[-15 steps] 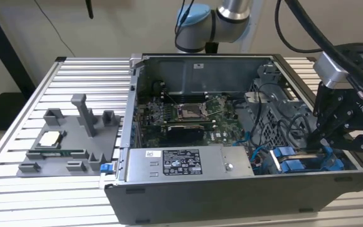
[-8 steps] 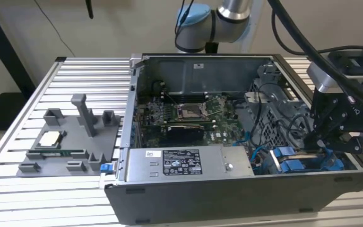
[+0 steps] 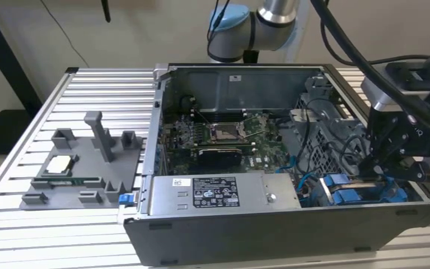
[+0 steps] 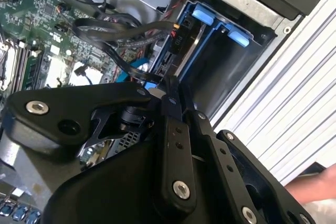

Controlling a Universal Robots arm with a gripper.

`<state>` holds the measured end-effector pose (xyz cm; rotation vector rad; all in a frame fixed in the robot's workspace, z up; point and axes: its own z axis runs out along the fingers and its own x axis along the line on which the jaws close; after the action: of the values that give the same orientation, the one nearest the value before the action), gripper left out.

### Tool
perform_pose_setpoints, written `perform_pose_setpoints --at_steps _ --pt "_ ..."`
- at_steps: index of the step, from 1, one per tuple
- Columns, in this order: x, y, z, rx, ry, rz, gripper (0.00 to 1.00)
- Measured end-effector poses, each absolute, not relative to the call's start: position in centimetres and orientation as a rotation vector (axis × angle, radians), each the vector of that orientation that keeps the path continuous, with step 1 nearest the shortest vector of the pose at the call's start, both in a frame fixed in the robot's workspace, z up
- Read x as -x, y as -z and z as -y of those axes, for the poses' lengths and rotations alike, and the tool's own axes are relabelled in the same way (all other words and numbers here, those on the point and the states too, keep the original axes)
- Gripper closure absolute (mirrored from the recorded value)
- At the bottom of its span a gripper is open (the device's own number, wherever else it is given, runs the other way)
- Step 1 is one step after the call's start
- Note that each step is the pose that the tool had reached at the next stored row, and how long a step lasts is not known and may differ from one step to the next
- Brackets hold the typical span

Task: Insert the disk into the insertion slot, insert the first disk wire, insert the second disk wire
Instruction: 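Insert the second disk wire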

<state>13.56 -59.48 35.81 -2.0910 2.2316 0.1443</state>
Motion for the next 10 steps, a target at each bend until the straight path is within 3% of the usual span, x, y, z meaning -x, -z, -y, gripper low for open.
perform_pose_setpoints --at_steps 10 --pt "-13.56 -35.01 58.77 2.088 -0.116 -2.199 0.84"
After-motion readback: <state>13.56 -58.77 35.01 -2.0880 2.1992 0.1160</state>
